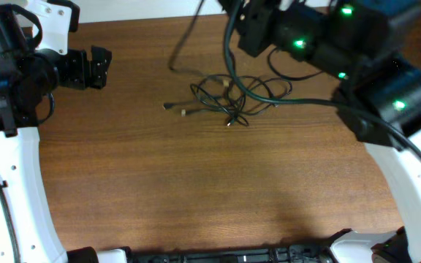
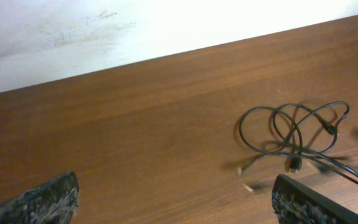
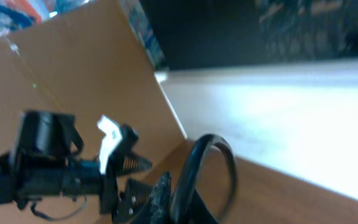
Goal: Untangle cables
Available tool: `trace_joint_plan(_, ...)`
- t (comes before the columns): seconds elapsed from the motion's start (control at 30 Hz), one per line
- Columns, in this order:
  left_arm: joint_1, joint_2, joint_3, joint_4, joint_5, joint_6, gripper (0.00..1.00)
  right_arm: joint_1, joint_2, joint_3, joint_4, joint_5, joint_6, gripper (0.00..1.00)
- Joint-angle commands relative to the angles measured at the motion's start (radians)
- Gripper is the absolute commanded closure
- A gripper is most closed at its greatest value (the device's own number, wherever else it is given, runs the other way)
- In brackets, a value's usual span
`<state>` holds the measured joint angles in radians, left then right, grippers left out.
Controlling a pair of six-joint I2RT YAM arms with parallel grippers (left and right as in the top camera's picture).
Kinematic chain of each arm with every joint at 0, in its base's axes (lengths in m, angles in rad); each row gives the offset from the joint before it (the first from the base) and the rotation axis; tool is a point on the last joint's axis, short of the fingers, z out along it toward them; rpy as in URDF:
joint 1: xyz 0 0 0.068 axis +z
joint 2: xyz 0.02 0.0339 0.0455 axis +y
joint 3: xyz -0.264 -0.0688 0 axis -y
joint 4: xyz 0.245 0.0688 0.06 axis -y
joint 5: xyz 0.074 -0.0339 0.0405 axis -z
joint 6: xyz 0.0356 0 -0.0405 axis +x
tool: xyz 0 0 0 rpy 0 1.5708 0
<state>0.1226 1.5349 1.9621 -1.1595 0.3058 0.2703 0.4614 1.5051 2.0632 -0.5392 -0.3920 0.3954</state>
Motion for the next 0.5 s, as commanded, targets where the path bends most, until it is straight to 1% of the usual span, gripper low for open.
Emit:
trace_joint_plan(0.0, 0.000, -0.018, 0.015, 0.002, 0.000, 0.008, 0.01, -0.005, -0.029, 0.122, 0.004, 0.079, -0.049, 0.96)
trace_joint_plan(0.07, 0.000, -0.018, 0.015, 0.002, 0.000, 0.008, 0.01, -0.005, -0.030, 0.181, 0.001, 0.128, -0.122, 0.96)
trace_joint_plan(0.17, 0.000, -0.018, 0.015, 0.002, 0.000, 0.008, 0.01, -0.005, -0.030, 0.231, -0.004, 0.344, -0.242, 0.96)
trace_joint_plan(0.2, 0.000, -0.018, 0.015, 0.002, 0.000, 0.008, 0.01, -0.005, -0.030, 0.251, -0.004, 0.468, -0.328, 0.96)
trace_joint_plan(0.27, 0.000, -0.018, 0.015, 0.002, 0.000, 0.008, 0.01, -0.005, -0.030, 0.262, -0.006, 0.748, -0.454, 0.96)
trace_joint_plan(0.3, 0.000, -0.018, 0.015, 0.002, 0.000, 0.008, 0.01, -0.005, -0.026, 0.261, -0.012, 0.927, -0.514, 0.96)
trace_joint_plan(0.33, 0.000, -0.018, 0.015, 0.002, 0.000, 0.008, 0.01, -0.007, -0.011, 0.261, -0.027, 1.180, -0.589, 0.96)
trace_joint_plan(0.37, 0.000, -0.018, 0.015, 0.002, 0.000, 0.008, 0.01, -0.026, 0.001, 0.261, -0.044, 1.332, -0.631, 0.96)
trace_joint_plan(0.4, 0.000, -0.018, 0.015, 0.002, 0.000, 0.008, 0.01, -0.060, 0.012, 0.261, -0.071, 1.427, -0.654, 0.96)
trace_joint_plan(0.43, 0.000, -0.018, 0.015, 0.002, 0.000, 0.008, 0.01, -0.102, 0.022, 0.261, -0.106, 1.478, -0.653, 0.96)
trace_joint_plan(0.47, 0.000, -0.018, 0.015, 0.002, 0.000, 0.008, 0.01, -0.187, 0.032, 0.260, -0.183, 1.488, -0.639, 0.96)
